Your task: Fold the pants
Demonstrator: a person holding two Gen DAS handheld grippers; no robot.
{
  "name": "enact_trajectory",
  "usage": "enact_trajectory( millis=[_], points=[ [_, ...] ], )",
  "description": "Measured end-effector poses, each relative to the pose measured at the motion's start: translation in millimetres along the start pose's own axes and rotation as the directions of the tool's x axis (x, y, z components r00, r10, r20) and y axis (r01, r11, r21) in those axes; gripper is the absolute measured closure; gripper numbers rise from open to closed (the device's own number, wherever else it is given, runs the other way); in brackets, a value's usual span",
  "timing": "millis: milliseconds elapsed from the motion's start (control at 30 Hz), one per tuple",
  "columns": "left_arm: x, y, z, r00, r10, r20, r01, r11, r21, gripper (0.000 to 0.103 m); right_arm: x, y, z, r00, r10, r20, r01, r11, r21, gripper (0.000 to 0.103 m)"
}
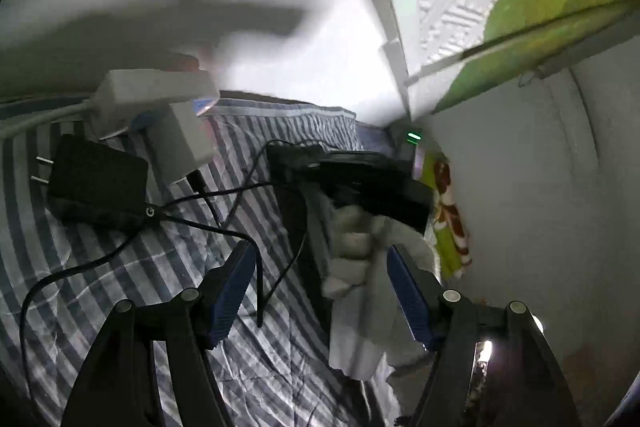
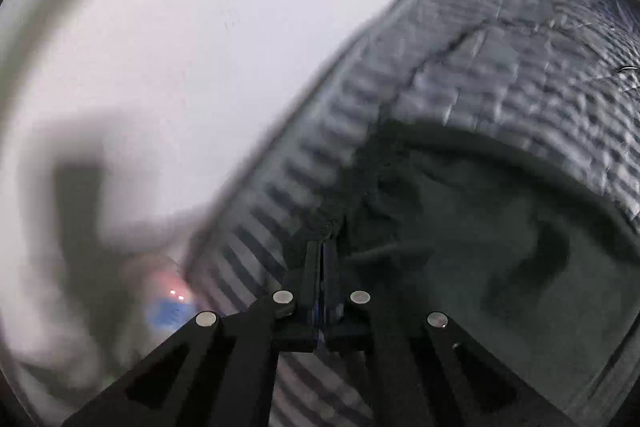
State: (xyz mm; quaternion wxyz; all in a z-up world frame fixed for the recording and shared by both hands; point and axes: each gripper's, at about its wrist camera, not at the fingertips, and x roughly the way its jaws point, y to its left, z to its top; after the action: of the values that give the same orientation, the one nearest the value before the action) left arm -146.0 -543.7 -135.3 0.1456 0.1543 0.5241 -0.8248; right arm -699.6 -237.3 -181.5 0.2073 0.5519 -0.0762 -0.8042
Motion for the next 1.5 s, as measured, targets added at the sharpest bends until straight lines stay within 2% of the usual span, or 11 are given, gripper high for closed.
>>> enact_trajectory(
  millis=[100,200,233,467,567,633,700,933,1067,1300,1500],
  points=[
    [-7,2,1,1.0,0.002,0.012,-0.002,1.0,0.007,0.032,0,3,-4,0.999,-0.032,-0.008,0.032,0.999,-0.04,0.093],
    [-14,8,4,0.999,0.005,0.043,-0.004,1.0,-0.014,0.032,-21,13,-7,0.995,-0.068,0.071,0.076,0.99,-0.116,0.063],
    [-15,10,4,0.999,0.005,0.046,-0.004,1.0,-0.023,0.032,-24,20,-9,0.994,-0.077,0.079,0.089,0.983,-0.161,0.059],
    [-16,10,5,0.999,-0.02,0.038,0.021,0.999,-0.033,0.032,13,47,-23,0.969,-0.241,0.055,0.246,0.922,-0.3,0.057],
    [-15,11,7,0.999,-0.015,0.038,0.016,0.999,-0.034,0.032,30,58,-30,0.937,-0.338,0.093,0.348,0.864,-0.364,0.049],
    [-14,14,7,0.999,-0.012,0.036,0.014,0.999,-0.042,0.032,33,55,-30,0.93,-0.349,0.119,0.368,0.866,-0.339,0.046],
    [-12,15,7,0.999,-0.018,0.026,0.02,0.999,-0.05,0.032,34,40,-23,0.949,-0.301,0.09,0.314,0.914,-0.258,0.045],
    [-10,5,3,1.0,-0.02,0.022,0.02,1.0,-0.009,0.032,17,-3,-14,0.977,-0.203,0.07,0.211,0.969,-0.13,0.089],
    [-9,3,0,1.0,-0.018,0.014,0.018,1.0,0.006,0.032,-3,-37,-11,0.995,-0.059,0.084,0.058,0.998,0.02,0.091],
    [-6,4,-2,1.0,-0.012,0.005,0.012,1.0,0.008,0.032,-57,-79,-22,0.978,0.065,0.199,-0.097,0.983,0.159,0.092],
    [-2,-4,-9,1.0,-0.008,-0.015,0.009,0.999,0.038,0.032,-125,-123,-59,0.946,0.039,0.322,-0.113,0.97,0.217,0.092]
  ],
)
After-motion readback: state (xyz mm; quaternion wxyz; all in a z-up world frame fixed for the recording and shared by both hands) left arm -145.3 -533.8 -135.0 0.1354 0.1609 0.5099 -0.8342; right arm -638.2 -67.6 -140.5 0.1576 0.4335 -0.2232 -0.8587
